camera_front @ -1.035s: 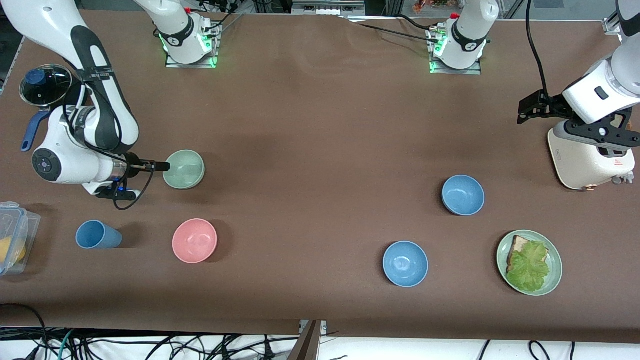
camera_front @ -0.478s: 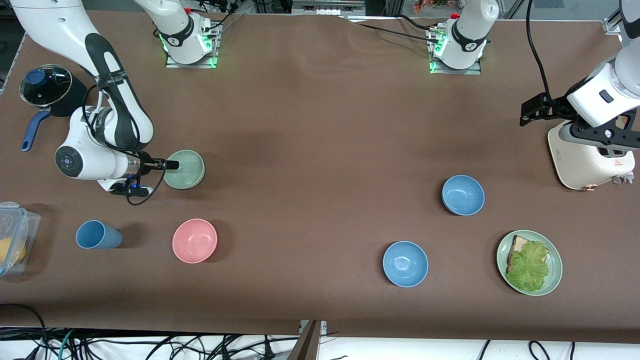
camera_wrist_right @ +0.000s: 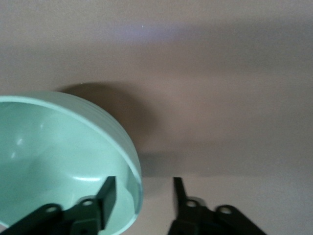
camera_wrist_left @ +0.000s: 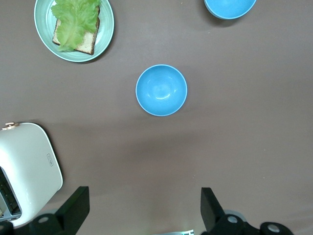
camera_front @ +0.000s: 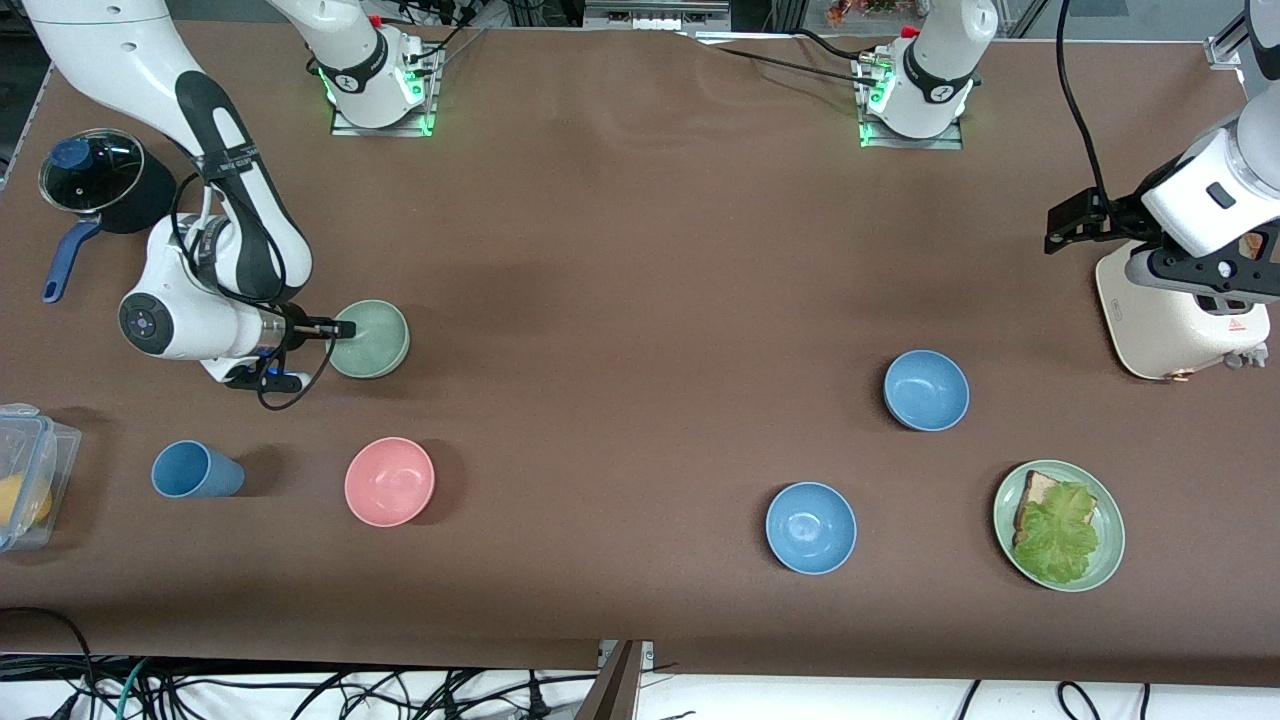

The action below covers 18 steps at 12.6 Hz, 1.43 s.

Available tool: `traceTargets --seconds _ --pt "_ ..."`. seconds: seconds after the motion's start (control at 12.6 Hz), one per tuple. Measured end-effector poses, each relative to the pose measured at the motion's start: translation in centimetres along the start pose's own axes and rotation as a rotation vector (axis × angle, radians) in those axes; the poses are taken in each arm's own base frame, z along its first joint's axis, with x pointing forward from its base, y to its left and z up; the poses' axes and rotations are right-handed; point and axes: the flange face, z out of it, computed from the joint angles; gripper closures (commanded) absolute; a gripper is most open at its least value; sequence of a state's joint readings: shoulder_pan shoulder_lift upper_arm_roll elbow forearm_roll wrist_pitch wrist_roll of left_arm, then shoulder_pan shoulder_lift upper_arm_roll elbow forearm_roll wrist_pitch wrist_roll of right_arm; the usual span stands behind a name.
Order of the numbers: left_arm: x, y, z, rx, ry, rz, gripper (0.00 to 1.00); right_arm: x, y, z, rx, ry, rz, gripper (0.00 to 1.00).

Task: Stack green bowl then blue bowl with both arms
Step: 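Close the right gripper on the green bowl rim, then slide the green bowl with the right gripper toward the table middle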

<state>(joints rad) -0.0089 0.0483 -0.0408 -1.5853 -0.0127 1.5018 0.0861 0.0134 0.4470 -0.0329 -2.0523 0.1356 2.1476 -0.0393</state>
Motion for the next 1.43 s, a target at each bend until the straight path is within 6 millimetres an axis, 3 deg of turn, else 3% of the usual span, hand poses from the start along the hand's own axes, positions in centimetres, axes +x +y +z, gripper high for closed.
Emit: traceTargets --seconds 0.32,0.48,0.64,0.8,0.96,1.19,1.43 --pt "0.0 0.0 0.0 0.0 0.0 0.0 0.0 0.2 -1.3 -0.3 0.005 -0.003 -0.021 1.0" --pt "0.0 0.0 0.0 0.0 0.0 0.0 0.0 0.7 -2.5 -2.1 0.011 -0.01 -0.041 1.0" --pt "0.0 0.0 0.0 0.0 0.0 0.0 0.0 1.3 -5.1 -5.2 0.021 -0.013 -0.055 1.0" --pt "0.0 0.0 0.0 0.0 0.0 0.001 0.0 1.5 -9.9 -8.2 0.037 0.006 -0.017 1.0" --pt "0.0 0.1 0.0 0.0 0.0 0.001 0.0 0.4 -17.3 -9.6 0.056 0.024 0.036 1.0" --pt "0.0 0.1 0.0 0.0 -0.001 0.002 0.0 -1.5 -28.4 -8.1 0.066 0.027 0.079 1.0" --pt "0.0 0.2 0.0 0.0 -0.001 0.004 0.0 -1.8 -36.5 -5.2 0.109 0.08 0.127 1.0"
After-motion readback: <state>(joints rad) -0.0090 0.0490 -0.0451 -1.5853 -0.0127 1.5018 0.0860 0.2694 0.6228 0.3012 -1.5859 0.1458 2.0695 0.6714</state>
